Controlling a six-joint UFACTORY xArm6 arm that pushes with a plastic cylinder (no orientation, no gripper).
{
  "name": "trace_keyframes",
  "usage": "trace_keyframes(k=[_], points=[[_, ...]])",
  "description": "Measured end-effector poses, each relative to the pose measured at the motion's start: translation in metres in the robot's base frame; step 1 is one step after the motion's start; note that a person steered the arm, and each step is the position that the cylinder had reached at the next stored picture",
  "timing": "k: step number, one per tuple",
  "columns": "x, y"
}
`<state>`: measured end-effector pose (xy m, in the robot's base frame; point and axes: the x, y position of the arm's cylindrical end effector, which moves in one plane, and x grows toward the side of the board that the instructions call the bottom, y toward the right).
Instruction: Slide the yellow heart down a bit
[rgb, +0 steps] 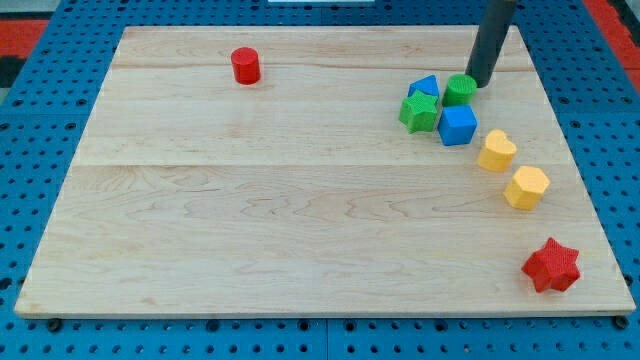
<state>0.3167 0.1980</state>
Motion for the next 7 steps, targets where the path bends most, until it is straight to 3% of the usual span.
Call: trace_keyframes(k=[3, 5, 6, 7], points=[[0.036, -0.012], [0.076, 0.061], [0.098, 0.060], [0.098, 0.007]])
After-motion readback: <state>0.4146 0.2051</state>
